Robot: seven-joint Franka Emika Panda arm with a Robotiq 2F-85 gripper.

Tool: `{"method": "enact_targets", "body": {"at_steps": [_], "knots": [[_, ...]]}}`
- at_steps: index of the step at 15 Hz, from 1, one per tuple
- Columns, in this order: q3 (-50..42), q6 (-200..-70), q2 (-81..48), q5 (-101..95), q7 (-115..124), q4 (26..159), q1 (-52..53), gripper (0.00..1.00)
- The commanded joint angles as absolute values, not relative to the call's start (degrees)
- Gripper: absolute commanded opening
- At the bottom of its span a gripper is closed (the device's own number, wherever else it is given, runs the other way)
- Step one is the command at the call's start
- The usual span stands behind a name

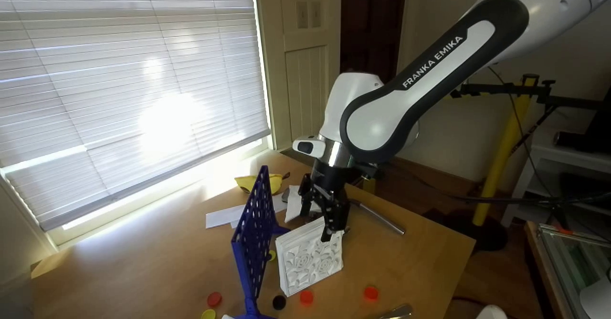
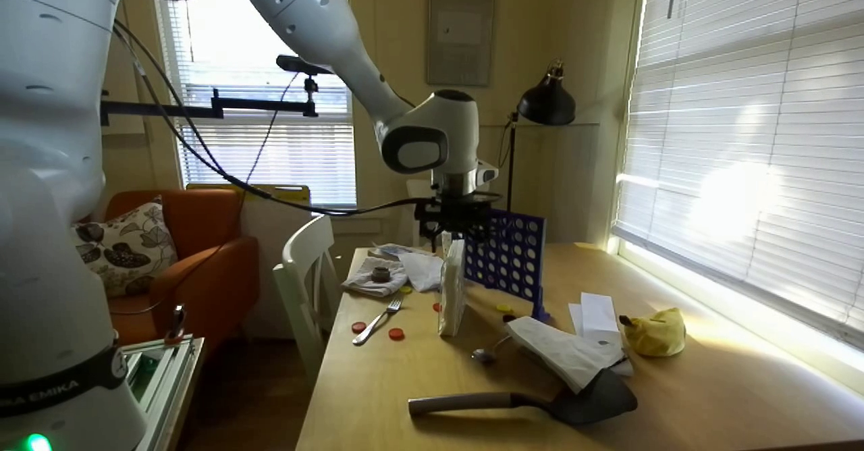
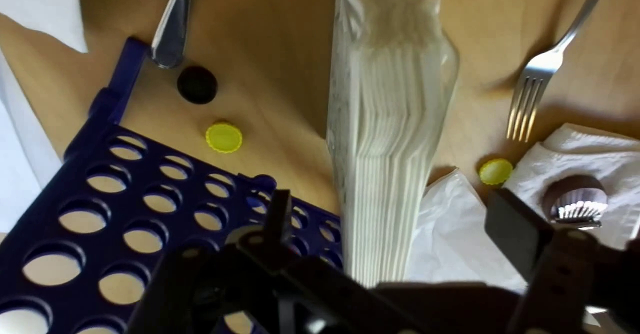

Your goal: Move the stack of tissues to the right then remove a tissue from the stack

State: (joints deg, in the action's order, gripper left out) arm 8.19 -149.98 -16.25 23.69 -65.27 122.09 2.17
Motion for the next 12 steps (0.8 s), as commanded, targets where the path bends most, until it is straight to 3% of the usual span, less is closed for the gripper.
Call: {"method": "enact_targets", "body": {"at_steps": [1, 8, 10, 12], "knots": [[11.6, -149.7, -18.2, 25.4, -66.0, 121.0, -0.4, 1.00], [12.4, -155.0, -19.1, 22.9, -64.3, 121.9, -1.0, 1.00], [12.5, -155.5, -19.3, 22.6, -64.3, 122.3, -1.1, 0.74], [12.6, -156.1, -19.5, 22.3, -64.3, 122.7, -1.2, 0.59]]}}
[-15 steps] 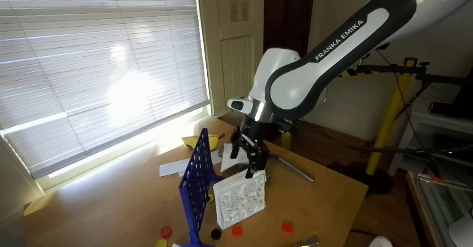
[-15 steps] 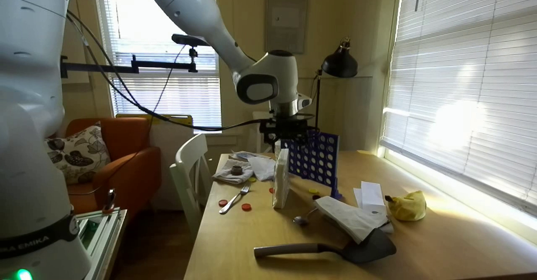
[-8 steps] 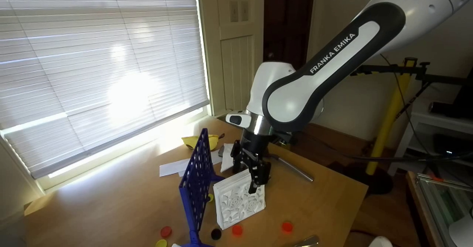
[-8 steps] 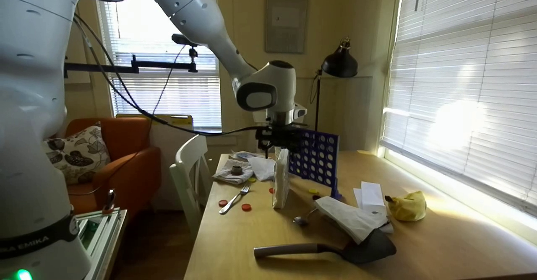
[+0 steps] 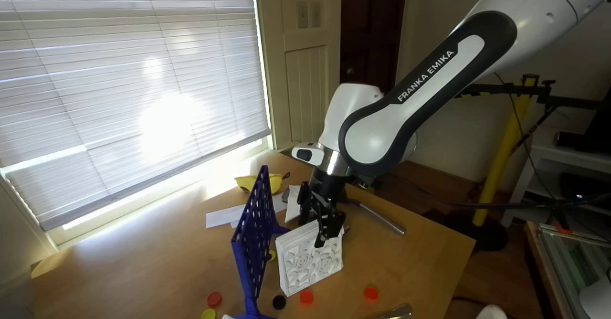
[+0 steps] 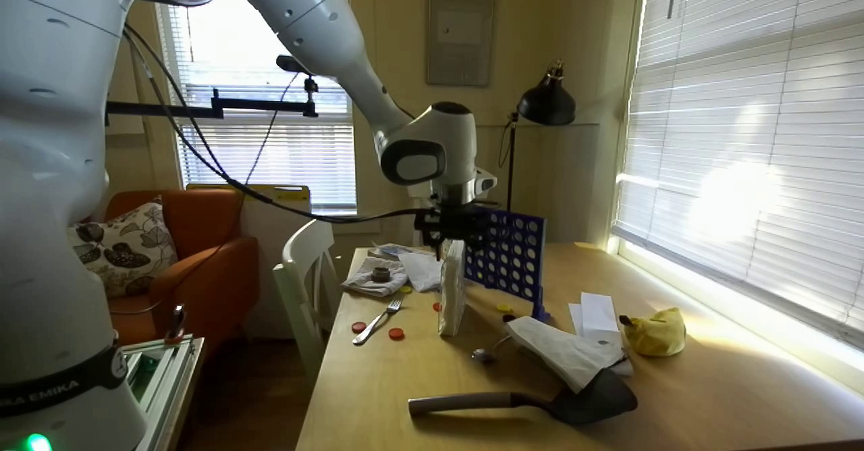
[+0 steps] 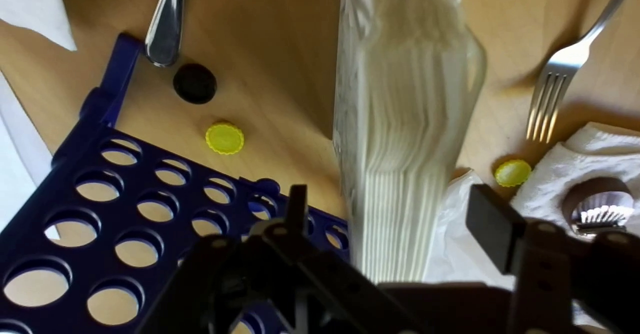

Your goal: Move the stack of tissues to the right then remove a tissue from the stack

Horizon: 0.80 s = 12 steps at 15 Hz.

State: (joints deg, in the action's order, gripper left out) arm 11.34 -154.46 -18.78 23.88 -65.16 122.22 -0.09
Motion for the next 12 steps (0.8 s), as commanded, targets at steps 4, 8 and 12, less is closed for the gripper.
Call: {"method": "enact_targets", "body": {"at_steps": [4, 8, 12], "knots": [[12.8, -157.0, -19.7, 22.1, -64.0, 123.2, -1.6, 0.30], [10.4, -157.0, -18.4, 17.8, -59.7, 124.2, -0.3, 0.03], [9.7, -153.3, -14.4, 13.4, -55.9, 126.0, -1.6, 0.05]]}}
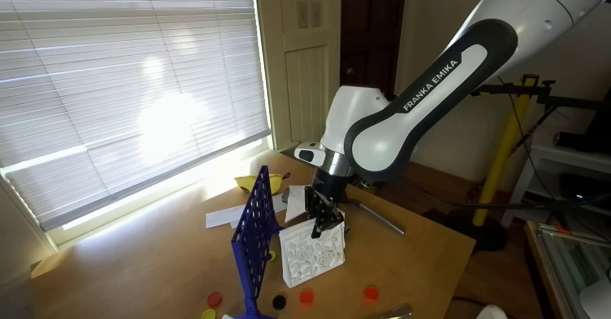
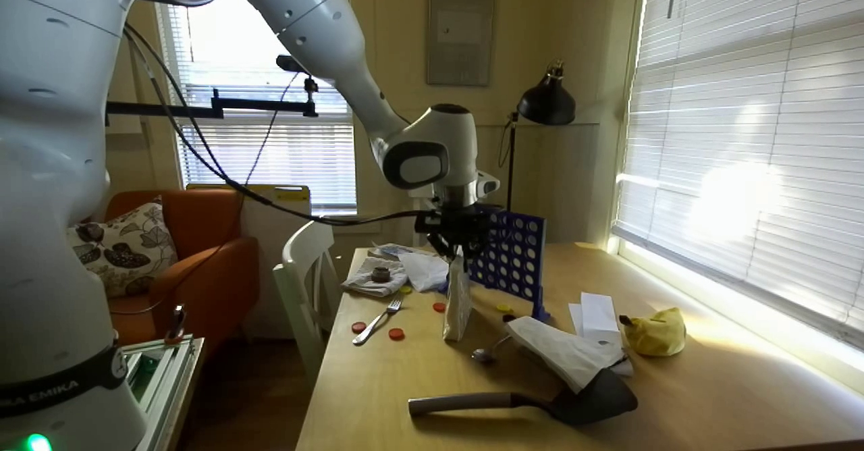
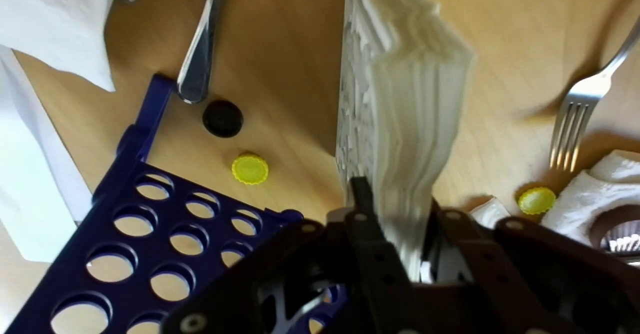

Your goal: Move the stack of tissues to the right then remove a tissue from the stack

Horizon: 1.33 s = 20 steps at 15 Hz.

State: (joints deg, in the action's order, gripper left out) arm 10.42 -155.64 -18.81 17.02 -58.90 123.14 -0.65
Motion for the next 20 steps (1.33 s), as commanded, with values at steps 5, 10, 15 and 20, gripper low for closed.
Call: {"method": "enact_targets", "body": {"at_steps": [5, 10, 15, 20], "knots": [[8.3, -145.0, -8.8, 14.3, -55.4, 128.9, -3.7, 0.05], [4.3, -142.8, -2.9, 13.4, -47.9, 133.3, -3.3, 0.05], [-0.9, -145.1, 0.0, 3.4, -34.9, 134.9, -4.0, 0.05], [-4.9, -146.6, 0.7, -9.4, -18.3, 134.8, -5.1, 0.05]]}}
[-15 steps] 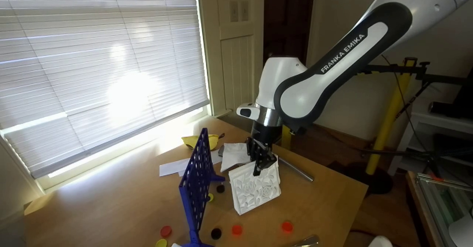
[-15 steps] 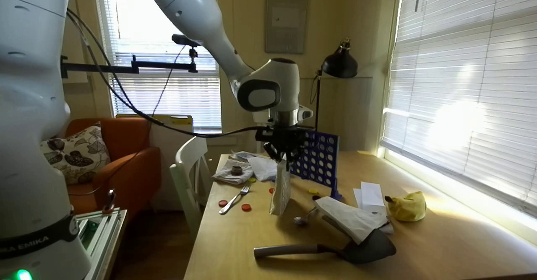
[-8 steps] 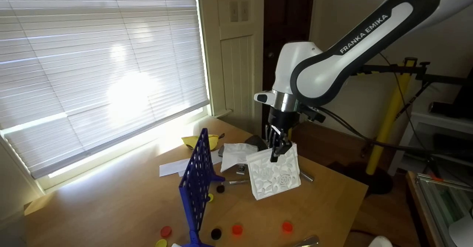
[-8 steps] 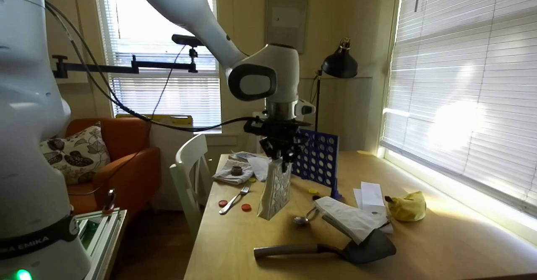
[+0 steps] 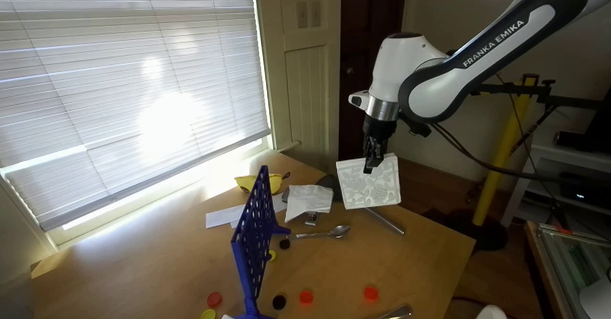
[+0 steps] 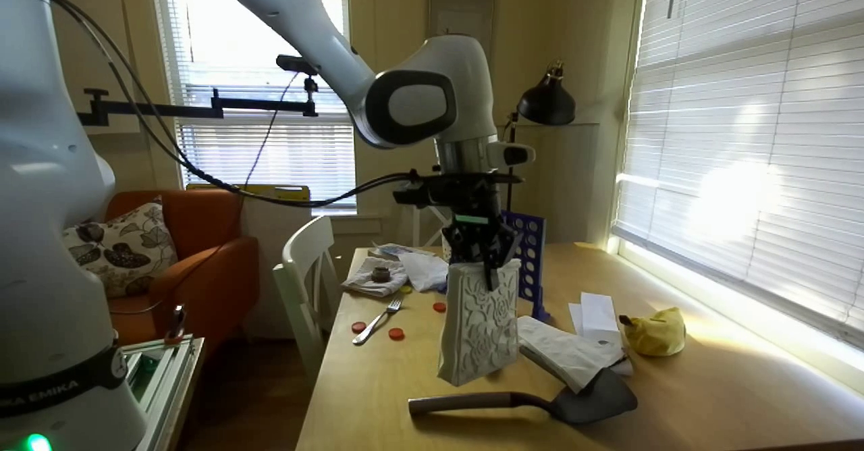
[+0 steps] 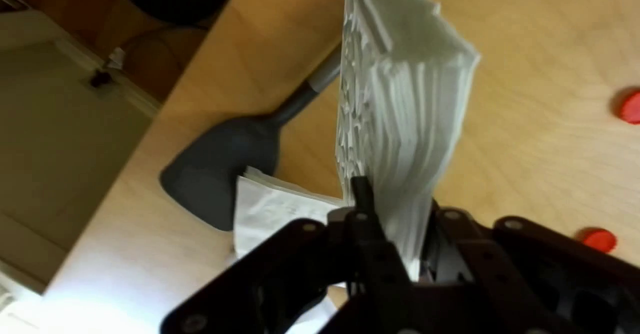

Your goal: Move the stack of tissues to the right then remove a tissue from the stack

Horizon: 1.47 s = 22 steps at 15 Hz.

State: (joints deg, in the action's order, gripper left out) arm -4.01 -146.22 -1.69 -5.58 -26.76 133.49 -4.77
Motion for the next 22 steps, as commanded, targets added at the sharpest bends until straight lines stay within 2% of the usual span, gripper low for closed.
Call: {"method": "enact_targets", "body": {"at_steps": [1, 5, 12, 13, 14, 15, 22], "knots": [[-4.8, -144.1, 0.5, -5.3, -17.7, 134.4, -5.2, 0.05], [-5.3, -139.7, 0.2, 4.9, -16.1, 134.4, -5.8, 0.05], [-5.7, -144.2, 0.5, 15.2, -6.4, 134.7, -6.0, 0.05], [-6.0, -142.7, -1.5, 11.3, -8.3, 133.7, -6.2, 0.05], [-5.9, -142.8, -1.5, 11.6, -8.2, 133.7, -6.2, 0.21], [-5.9, -142.8, -1.7, 11.5, -8.2, 133.7, -6.2, 0.05], [-7.3, -158.0, -9.6, -3.6, 11.5, 132.1, -4.1, 0.05]]}}
